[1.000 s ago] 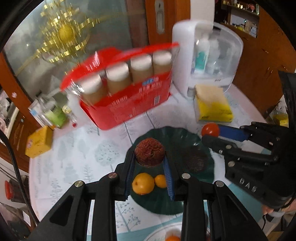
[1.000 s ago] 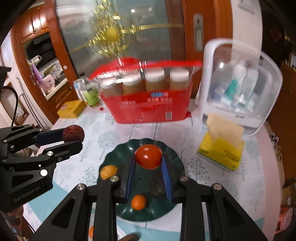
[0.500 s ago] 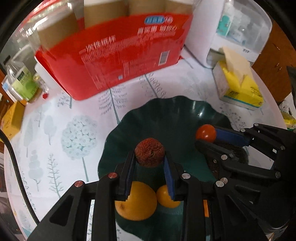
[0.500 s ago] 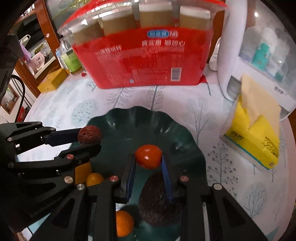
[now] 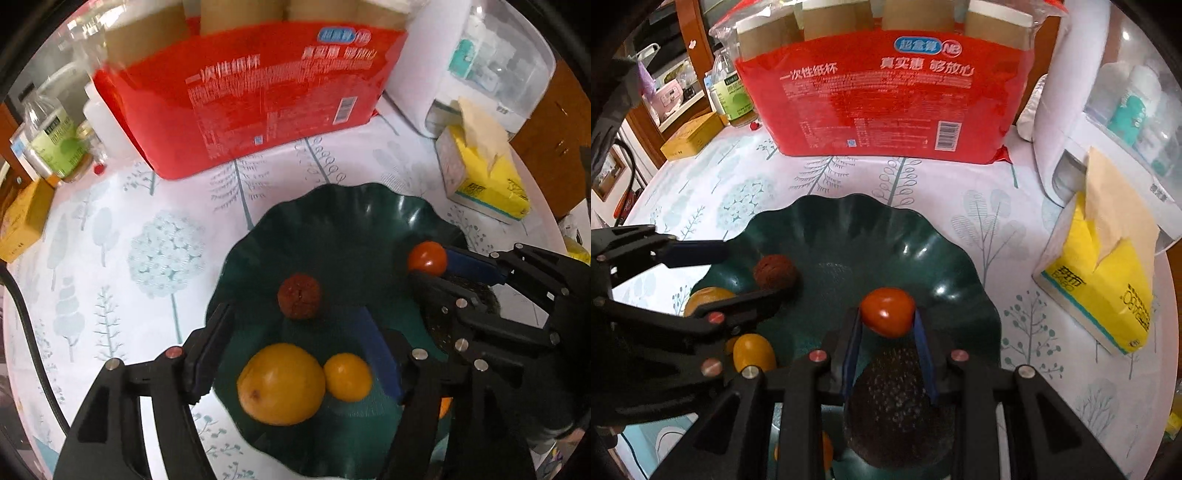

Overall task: Organize fruits
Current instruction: 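Open the left tool to drop the lychee while the right tool releases the tomato, then move both open tools back to the white plate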

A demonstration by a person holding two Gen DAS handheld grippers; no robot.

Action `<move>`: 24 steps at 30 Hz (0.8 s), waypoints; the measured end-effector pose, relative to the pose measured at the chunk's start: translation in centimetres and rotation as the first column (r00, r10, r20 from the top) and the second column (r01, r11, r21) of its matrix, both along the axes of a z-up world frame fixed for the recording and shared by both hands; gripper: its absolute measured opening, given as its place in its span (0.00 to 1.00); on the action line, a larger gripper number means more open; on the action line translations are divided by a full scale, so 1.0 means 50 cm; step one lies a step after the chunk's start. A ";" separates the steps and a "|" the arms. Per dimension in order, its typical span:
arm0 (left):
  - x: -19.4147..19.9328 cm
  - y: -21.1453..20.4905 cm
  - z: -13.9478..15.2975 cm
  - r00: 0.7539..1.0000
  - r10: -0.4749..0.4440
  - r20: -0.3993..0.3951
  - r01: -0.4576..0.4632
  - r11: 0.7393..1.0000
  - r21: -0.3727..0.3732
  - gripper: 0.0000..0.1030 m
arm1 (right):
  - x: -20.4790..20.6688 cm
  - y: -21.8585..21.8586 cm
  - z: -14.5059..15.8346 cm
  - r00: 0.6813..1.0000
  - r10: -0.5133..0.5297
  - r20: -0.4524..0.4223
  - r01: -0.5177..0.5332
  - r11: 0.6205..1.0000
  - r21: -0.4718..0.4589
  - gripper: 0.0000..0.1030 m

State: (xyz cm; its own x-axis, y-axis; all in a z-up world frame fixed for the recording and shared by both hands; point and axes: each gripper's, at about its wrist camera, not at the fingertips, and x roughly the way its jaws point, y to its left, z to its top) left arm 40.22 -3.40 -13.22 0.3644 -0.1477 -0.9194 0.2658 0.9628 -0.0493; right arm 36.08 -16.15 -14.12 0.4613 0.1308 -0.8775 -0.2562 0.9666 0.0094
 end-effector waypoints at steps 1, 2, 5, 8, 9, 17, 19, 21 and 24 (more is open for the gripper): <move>-0.007 -0.001 0.011 1.000 -0.007 0.011 0.007 1.000 0.005 0.67 | -0.002 -0.002 0.004 1.000 -0.002 0.002 0.002 1.000 0.004 0.29; -0.014 -0.002 0.023 1.000 -0.011 0.022 0.011 1.000 0.007 0.67 | -0.007 -0.003 0.011 1.000 -0.006 0.007 0.006 1.000 0.007 0.29; -0.041 -0.002 0.063 0.999 -0.012 0.048 0.012 1.000 0.006 0.69 | -0.026 0.000 0.042 0.999 -0.012 0.037 0.011 1.000 0.003 0.29; -0.069 0.002 0.107 0.998 -0.007 0.070 0.008 1.000 -0.007 0.71 | -0.049 -0.001 0.082 0.997 -0.013 0.077 0.012 1.000 0.006 0.29; -0.079 0.003 0.122 0.997 -0.004 0.079 0.004 1.000 -0.009 0.71 | -0.061 -0.001 0.100 0.996 -0.013 0.091 0.012 1.000 0.009 0.29; -0.189 0.017 0.255 0.984 0.014 0.178 -0.008 0.999 -0.038 0.78 | -0.173 0.008 0.227 0.981 0.024 0.195 -0.027 1.000 0.016 0.30; -0.218 0.022 0.285 0.980 0.019 0.197 -0.008 0.999 -0.054 0.79 | -0.196 0.007 0.251 0.979 0.024 0.204 -0.032 0.999 0.033 0.33; -0.254 0.027 0.318 0.976 0.026 0.217 -0.011 0.997 -0.072 0.80 | -0.229 0.003 0.282 0.976 0.025 0.218 -0.038 0.998 0.057 0.37; -0.303 0.035 0.358 0.967 0.040 0.250 -0.019 0.996 -0.088 0.81 | -0.274 -0.002 0.318 0.970 0.027 0.241 -0.048 0.996 0.081 0.42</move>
